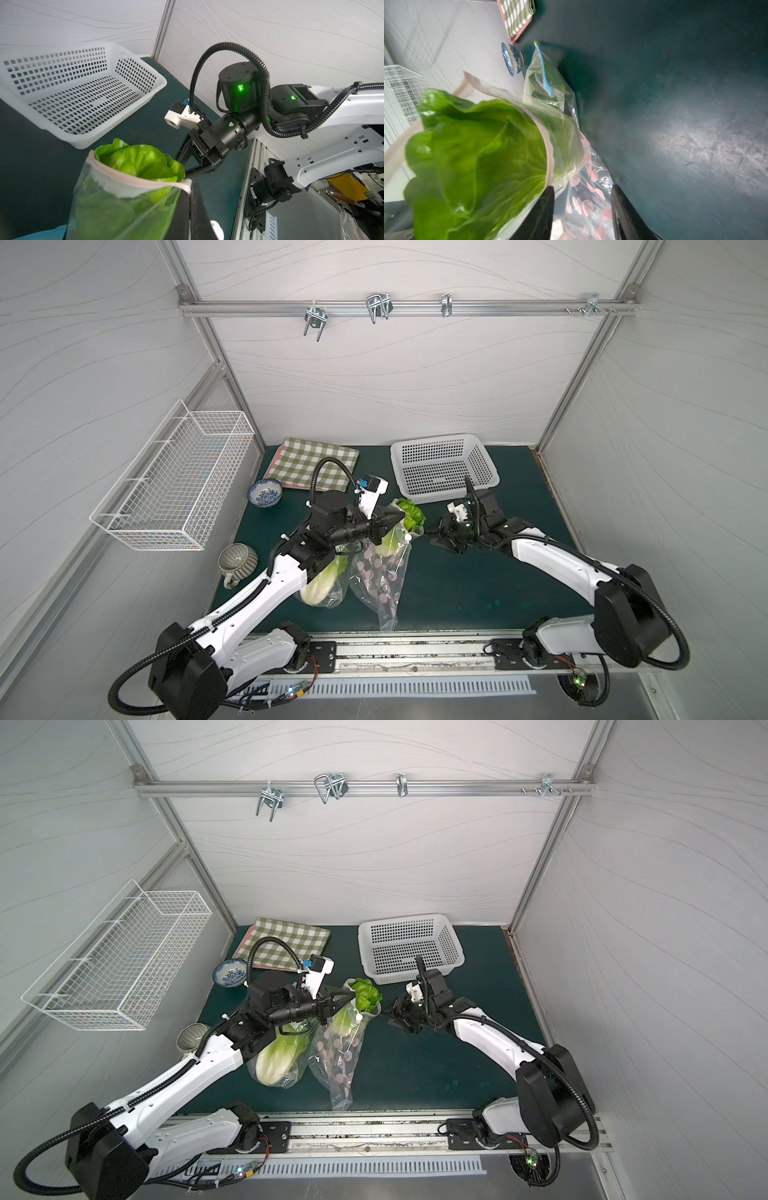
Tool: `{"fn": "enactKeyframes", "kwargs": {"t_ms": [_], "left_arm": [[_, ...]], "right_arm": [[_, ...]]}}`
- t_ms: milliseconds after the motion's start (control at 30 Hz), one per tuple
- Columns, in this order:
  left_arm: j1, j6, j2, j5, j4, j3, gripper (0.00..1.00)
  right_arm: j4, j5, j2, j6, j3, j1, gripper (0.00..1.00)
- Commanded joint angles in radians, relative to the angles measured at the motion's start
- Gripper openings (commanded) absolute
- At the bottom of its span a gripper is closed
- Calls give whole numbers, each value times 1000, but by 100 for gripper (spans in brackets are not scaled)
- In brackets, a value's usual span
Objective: Put the chinese cabbages into a zipper bag and zip it
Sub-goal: Adjust the zipper food storage bag at the center of the board.
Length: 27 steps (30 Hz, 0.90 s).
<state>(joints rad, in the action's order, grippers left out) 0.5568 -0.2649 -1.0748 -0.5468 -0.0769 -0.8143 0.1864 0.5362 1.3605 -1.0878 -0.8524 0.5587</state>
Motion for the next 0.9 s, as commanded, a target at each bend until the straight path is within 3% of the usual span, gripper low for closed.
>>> {"fn": "enactKeyframes", "kwargs": {"t_ms": [0, 300, 533, 733, 833, 867], "left_arm": [[-5, 5, 9, -21, -48, -36, 0], [-5, 7, -1, -23, -42, -33, 0], [-5, 6, 4, -18, -36, -34, 0], [-17, 12, 17, 69, 214, -193, 0], [-50, -65, 8, 65, 264, -250, 1], [-51, -87, 0, 51, 286, -281, 0]], "right_arm": [[40, -40, -37, 23, -48, -14, 46], [14, -41, 32, 36, -30, 58, 42], [-55, -8, 111, 25, -72, 69, 22], [267, -108, 31, 313, -324, 76, 5], [361, -187, 25, 467, -401, 70, 0], [407, -148, 37, 478, -442, 45, 0]]}}
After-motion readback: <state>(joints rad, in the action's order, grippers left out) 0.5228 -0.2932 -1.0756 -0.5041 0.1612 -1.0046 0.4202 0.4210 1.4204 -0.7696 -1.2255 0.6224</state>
